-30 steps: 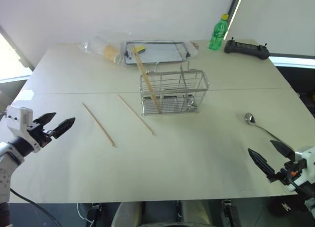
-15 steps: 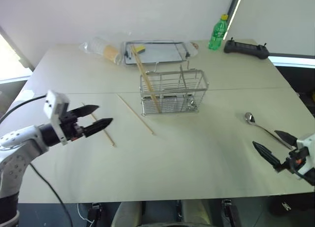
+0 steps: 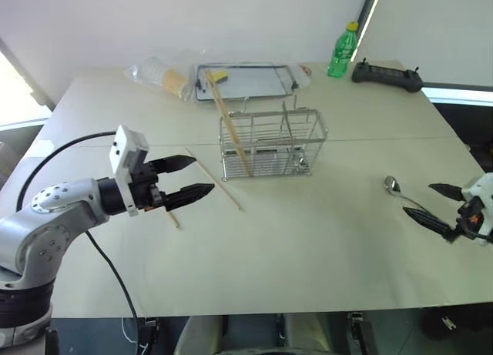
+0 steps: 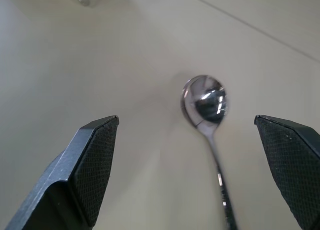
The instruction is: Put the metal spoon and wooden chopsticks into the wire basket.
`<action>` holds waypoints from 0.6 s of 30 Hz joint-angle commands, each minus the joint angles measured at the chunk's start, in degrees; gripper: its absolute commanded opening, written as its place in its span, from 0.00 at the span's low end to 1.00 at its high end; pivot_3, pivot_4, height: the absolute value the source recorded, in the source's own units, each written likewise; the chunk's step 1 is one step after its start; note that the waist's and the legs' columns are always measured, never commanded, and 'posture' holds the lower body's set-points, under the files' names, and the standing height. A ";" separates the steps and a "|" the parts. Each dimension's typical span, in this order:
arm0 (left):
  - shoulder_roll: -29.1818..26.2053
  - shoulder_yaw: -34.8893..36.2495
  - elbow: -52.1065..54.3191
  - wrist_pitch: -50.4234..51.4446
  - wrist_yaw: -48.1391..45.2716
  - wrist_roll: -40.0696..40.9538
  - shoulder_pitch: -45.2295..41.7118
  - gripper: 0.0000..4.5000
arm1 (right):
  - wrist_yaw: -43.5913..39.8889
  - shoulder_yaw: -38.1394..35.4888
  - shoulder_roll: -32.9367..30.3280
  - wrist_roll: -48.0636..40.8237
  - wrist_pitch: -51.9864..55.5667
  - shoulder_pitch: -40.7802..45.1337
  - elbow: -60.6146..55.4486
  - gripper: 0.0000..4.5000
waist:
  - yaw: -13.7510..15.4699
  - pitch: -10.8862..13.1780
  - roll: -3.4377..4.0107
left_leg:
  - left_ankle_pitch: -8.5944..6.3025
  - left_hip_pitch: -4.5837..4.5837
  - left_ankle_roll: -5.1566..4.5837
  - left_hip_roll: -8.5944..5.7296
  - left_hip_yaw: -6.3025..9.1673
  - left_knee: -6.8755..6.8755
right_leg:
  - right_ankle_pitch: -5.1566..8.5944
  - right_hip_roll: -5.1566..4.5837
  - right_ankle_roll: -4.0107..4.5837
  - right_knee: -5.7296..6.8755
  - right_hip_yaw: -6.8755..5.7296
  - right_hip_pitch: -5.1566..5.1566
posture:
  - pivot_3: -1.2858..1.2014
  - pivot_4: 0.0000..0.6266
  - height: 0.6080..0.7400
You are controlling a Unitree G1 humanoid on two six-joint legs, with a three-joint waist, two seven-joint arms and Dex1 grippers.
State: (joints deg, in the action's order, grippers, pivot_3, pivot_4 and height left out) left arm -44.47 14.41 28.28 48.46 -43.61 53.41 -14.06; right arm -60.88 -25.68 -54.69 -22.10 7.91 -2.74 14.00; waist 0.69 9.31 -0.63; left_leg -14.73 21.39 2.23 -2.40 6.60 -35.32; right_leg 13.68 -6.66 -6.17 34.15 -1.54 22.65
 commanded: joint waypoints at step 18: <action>-6.34 -2.34 0.85 -0.27 -8.21 3.91 -5.97 0.98 | -9.46 4.58 -3.39 -0.43 9.52 14.05 17.59 1.00 | -0.04 0.00 0.05 | 0.00 -0.03 0.00 -0.07 0.00 -0.25 | -0.04 0.07 0.04 0.10 0.01 -0.10 | 0.52 0.24 0.76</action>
State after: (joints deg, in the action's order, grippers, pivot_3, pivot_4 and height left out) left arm -50.17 12.14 28.97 49.47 -50.88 58.24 -18.92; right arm -69.54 -19.66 -56.57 -22.13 18.26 10.78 31.76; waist 0.65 9.31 -0.58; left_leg -14.73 21.37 2.23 -2.48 6.60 -35.57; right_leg 13.64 -6.60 -6.13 34.25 -1.53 22.56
